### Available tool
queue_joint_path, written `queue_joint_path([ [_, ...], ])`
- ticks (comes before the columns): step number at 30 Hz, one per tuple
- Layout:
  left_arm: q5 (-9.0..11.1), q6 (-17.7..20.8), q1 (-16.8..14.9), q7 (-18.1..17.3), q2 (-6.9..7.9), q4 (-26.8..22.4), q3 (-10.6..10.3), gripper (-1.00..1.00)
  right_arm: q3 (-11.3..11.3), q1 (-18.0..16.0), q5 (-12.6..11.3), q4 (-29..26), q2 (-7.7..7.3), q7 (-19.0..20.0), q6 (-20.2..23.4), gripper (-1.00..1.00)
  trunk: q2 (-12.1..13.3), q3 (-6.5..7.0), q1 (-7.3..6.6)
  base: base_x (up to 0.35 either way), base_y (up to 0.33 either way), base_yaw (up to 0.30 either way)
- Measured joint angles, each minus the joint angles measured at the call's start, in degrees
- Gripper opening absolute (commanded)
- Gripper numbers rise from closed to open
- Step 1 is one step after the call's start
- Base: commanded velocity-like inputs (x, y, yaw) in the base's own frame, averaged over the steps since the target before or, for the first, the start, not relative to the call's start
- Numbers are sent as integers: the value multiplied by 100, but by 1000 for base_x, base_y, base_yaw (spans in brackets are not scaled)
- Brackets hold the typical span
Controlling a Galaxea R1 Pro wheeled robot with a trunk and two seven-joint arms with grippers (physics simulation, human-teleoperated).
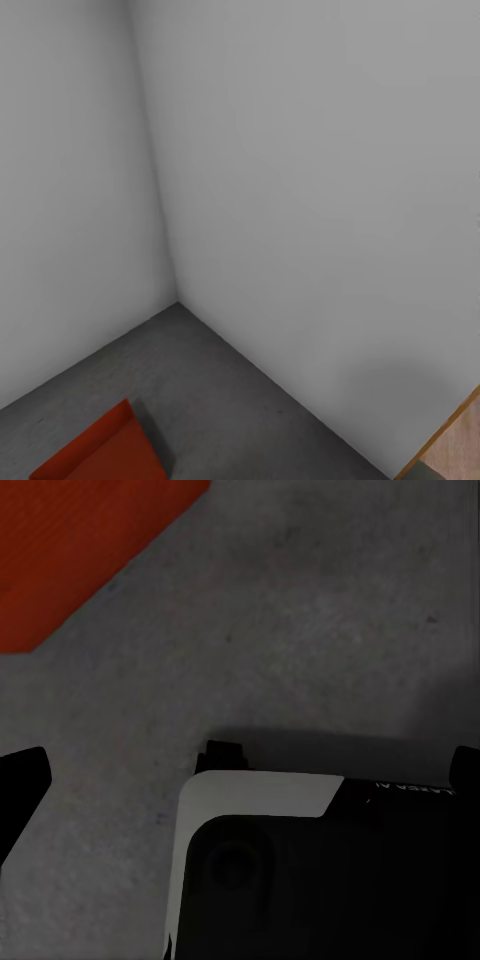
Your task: Move the two storage containers from the living room to the garage. In the garage, place one container on the floor and stack the other container on top of it (either order is fine).
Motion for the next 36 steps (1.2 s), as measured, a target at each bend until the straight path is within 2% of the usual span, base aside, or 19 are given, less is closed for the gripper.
queue_joint_path([
  [14, 0, 0, 1, 0, 0, 0, 0, 100, -6, 0, -27, 5, -9, -6, -43, 100, 0, 0, 0, 0, 0, -31],
  [36, 0, 0, -1, 0, 0, 1, 0, 100, -6, 1, -29, 5, -10, -19, -28, 100, 0, 0, 0, 0, 0, -271],
])
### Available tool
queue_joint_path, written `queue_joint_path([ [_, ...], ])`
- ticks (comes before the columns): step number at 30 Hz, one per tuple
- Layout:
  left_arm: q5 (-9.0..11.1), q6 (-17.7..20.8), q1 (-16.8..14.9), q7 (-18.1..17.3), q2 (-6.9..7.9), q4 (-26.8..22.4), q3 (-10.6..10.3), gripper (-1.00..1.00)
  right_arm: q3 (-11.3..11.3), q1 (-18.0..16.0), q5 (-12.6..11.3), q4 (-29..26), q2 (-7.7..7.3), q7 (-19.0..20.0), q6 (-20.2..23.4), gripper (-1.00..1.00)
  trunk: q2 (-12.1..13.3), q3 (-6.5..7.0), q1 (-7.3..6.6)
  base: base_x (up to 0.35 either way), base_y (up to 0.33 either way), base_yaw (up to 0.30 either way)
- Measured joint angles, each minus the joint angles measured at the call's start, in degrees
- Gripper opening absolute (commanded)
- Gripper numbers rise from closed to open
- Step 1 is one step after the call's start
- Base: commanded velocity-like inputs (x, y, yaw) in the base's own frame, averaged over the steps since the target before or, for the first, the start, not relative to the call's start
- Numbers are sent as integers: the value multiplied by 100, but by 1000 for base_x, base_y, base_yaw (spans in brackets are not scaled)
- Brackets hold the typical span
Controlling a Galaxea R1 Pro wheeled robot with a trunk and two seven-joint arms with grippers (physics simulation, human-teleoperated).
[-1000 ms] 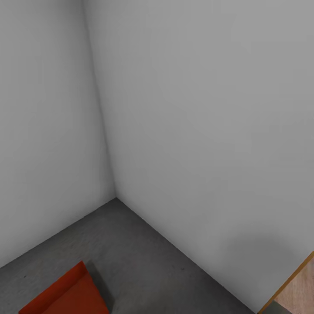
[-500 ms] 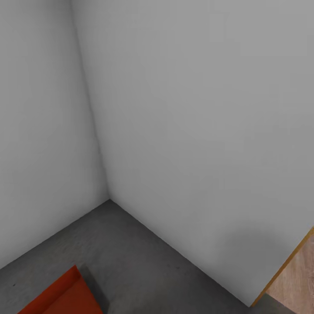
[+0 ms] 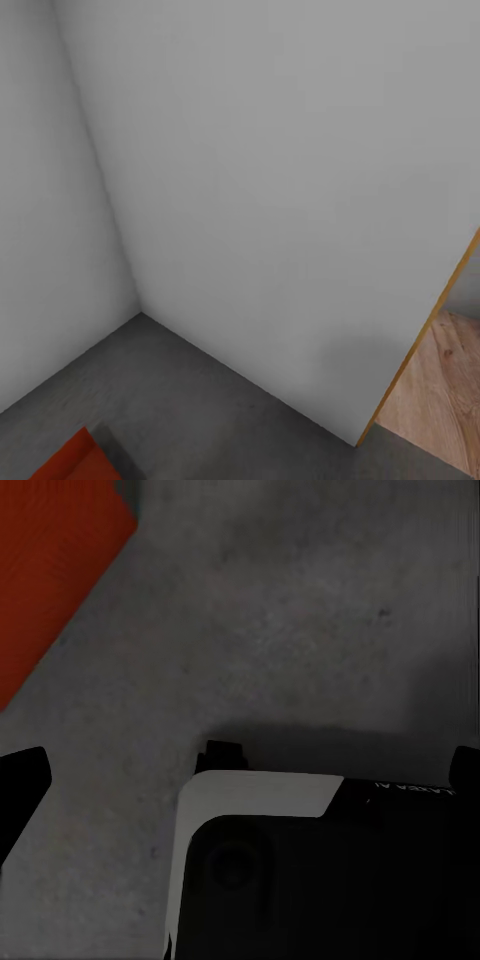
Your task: Move the two storage containers from the living room to the garage. In the garage, place one container on the floor and stack the other container on top of it (either order is fine).
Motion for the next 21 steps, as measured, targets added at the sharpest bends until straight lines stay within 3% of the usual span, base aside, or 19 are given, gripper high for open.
queue_joint_path([
  [21, 0, 0, 0, 0, 0, 0, 0, 100, 9, 0, 9, 2, 1, 22, 9, 100, 0, 0, 0, 0, 0, -288],
])
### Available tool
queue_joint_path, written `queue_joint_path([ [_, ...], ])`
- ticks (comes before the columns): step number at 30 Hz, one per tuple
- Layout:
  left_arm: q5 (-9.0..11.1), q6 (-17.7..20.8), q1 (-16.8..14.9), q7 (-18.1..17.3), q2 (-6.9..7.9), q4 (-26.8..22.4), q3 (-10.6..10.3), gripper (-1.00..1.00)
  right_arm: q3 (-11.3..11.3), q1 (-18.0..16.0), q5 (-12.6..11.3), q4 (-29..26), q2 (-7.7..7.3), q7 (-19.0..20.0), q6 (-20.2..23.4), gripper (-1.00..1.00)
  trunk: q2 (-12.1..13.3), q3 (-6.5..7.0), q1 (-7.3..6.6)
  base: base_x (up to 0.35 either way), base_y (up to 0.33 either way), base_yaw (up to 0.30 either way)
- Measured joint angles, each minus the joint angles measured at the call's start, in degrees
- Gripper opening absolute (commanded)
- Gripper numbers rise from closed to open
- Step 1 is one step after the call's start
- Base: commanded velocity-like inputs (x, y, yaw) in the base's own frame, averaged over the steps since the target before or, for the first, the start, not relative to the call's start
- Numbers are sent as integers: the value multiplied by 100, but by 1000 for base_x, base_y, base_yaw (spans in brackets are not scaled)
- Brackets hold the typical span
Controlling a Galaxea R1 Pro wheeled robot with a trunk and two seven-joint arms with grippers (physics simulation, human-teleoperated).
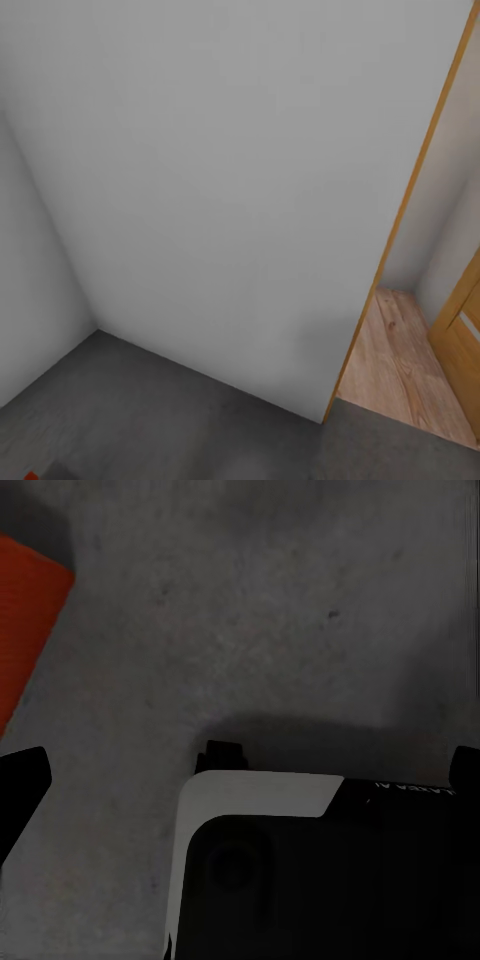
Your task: Move the two storage containers from the living room to the garage. In the garage, place one container on the floor and stack the other container on top of it (either order is fine).
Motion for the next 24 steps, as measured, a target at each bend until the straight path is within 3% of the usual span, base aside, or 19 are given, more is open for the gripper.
queue_joint_path([
  [24, -5, 0, 0, 0, -9, 0, 0, 100, -2, 0, 0, -4, -1, 0, -4, 100, 0, 0, 0, 0, 0, -288],
])
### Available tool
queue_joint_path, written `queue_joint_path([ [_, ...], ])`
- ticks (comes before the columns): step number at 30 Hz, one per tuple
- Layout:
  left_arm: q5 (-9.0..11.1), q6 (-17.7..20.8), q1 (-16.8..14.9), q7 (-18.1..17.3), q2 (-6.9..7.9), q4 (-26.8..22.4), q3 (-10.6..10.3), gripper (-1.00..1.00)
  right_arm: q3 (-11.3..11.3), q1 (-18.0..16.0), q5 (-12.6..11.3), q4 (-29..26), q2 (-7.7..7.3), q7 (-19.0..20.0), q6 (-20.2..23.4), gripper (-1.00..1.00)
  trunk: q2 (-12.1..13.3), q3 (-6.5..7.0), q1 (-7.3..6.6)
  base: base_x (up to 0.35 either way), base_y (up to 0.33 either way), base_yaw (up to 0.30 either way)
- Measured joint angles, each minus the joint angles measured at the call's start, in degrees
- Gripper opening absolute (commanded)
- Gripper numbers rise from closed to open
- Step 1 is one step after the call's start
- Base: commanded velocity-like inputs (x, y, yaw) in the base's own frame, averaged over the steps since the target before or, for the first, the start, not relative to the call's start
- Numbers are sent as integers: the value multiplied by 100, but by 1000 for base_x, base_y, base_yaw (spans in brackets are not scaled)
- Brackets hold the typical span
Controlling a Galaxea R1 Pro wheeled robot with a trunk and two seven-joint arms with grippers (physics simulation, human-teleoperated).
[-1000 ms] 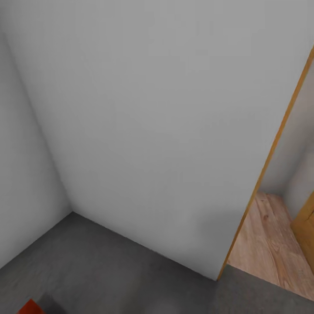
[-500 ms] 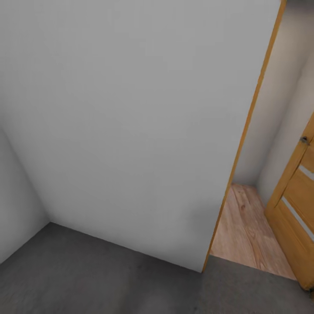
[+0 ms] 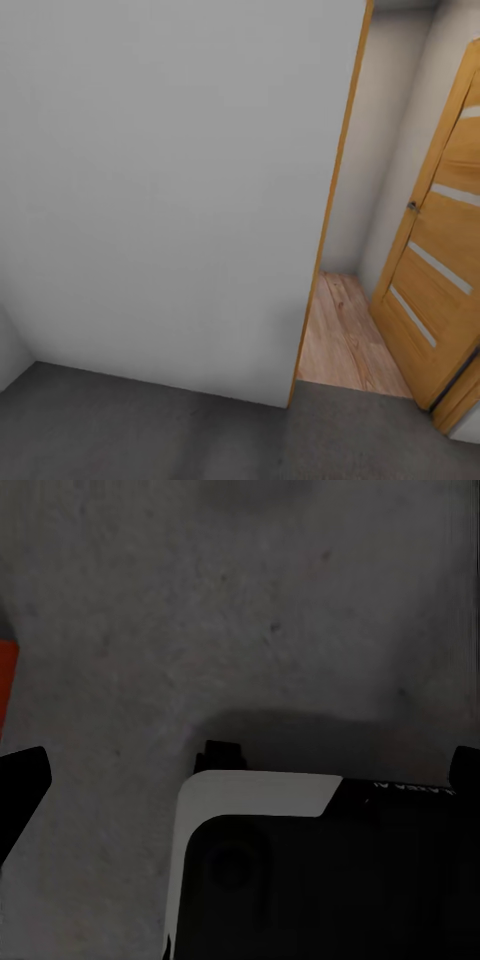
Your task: Move the two storage containers from the living room to the garage. In the garage, place one container on the floor and stack the other container on top of it (either order is fine).
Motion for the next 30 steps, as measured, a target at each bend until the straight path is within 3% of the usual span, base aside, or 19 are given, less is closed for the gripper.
queue_joint_path([
  [22, -6, 0, 1, -35, -96, 8, -7, 100, -4, 0, 0, 1, 0, 0, -1, 100, 0, 0, 0, 0, 0, -286],
  [30, 8, 17, 1, -36, -104, 8, -8, 100, -5, -1, -8, 1, -5, 6, -15, 100, 0, 3, 0, 0, 0, -104],
])
